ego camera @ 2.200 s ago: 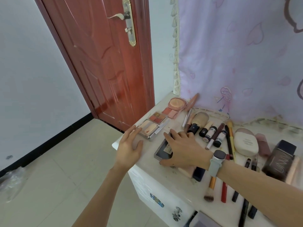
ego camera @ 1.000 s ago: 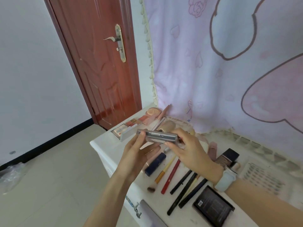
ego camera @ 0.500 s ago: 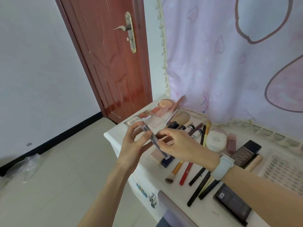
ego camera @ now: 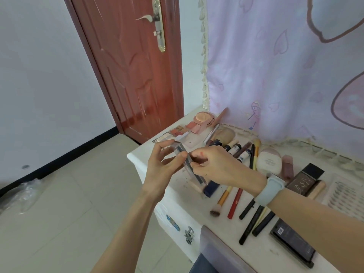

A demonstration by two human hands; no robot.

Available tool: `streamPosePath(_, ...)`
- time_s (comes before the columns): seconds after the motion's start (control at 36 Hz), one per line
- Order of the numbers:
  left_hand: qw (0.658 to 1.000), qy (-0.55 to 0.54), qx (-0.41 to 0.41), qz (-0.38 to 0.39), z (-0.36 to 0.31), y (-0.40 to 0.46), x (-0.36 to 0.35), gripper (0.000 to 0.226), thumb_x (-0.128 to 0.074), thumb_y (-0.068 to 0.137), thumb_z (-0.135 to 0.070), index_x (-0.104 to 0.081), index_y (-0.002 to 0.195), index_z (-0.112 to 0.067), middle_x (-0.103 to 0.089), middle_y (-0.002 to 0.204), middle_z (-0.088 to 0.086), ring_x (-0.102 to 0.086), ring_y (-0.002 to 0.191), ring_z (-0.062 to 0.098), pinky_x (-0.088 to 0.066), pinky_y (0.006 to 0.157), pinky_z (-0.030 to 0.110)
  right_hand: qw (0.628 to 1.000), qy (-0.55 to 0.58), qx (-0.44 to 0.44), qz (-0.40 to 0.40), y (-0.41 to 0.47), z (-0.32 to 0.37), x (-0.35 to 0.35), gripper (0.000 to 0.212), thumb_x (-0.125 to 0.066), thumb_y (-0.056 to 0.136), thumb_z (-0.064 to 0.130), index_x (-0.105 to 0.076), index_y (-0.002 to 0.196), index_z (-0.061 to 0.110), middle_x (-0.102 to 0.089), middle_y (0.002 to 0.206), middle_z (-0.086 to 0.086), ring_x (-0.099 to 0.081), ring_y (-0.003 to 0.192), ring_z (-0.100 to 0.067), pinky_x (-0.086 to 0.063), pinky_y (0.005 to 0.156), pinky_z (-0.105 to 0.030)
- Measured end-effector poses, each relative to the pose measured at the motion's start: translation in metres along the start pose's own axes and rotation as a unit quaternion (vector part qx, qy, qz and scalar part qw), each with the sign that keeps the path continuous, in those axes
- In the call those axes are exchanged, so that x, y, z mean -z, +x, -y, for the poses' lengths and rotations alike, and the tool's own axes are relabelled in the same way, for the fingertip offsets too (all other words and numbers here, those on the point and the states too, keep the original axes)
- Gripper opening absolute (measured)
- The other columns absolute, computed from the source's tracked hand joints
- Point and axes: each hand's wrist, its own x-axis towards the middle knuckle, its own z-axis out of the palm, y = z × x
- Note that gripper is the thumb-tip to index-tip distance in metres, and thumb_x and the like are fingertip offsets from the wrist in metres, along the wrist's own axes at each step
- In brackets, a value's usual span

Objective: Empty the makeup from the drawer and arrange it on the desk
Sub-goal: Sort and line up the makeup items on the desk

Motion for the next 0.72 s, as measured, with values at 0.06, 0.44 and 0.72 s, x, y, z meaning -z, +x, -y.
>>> streamPosePath(0.06, 1.000, -0.004, 0.003, -0.004, 0.000, 0.000, 0.001, 0.053, -0.079, 0.057, -0.037, -0.059, 0.105, -0.025, -0.058, 0.118, 0.011, -0.068, 0.090, 0.025, -0.057, 0.082, 0.039, 1.000, -0.015, -0.002, -0.011, 0.002, 0.002, -0.003, 0.020, -0.054, 0.088, 0.017, -0.056, 0.068, 0.019, -0.050, 0.056, 0.007, -0.041, 0.052, -0.007, -0.039, 0.056, -0.030)
streamPosePath(0.44, 0.995, -0.069, 0.077, -0.005, 0.007, 0.004, 0.016, 0.038, -0.070, 0.076, -0.033, -0.061, 0.110, -0.017, -0.072, 0.094, 0.007, -0.069, 0.082, 0.023, -0.056, 0.068, 0.031, 0.997, -0.050, -0.026, -0.055, 0.011, 0.017, -0.012, 0.024, -0.053, 0.086, 0.021, -0.057, 0.066, 0.010, -0.054, 0.059, -0.005, -0.044, 0.057, -0.015, -0.045, 0.061, -0.035)
streamPosePath(0.72, 0.981, -0.050, 0.185, 0.037, 0.014, 0.011, 0.033, 0.028, -0.054, 0.091, -0.038, -0.073, 0.093, -0.018, -0.068, 0.094, 0.011, -0.065, 0.081, 0.024, -0.055, 0.074, 0.034, 0.986, 0.031, -0.156, -0.044, 0.016, 0.004, -0.016, 0.021, -0.054, 0.085, 0.019, -0.062, 0.077, 0.002, -0.049, 0.057, 0.002, -0.040, 0.048, -0.009, -0.036, 0.047, -0.016)
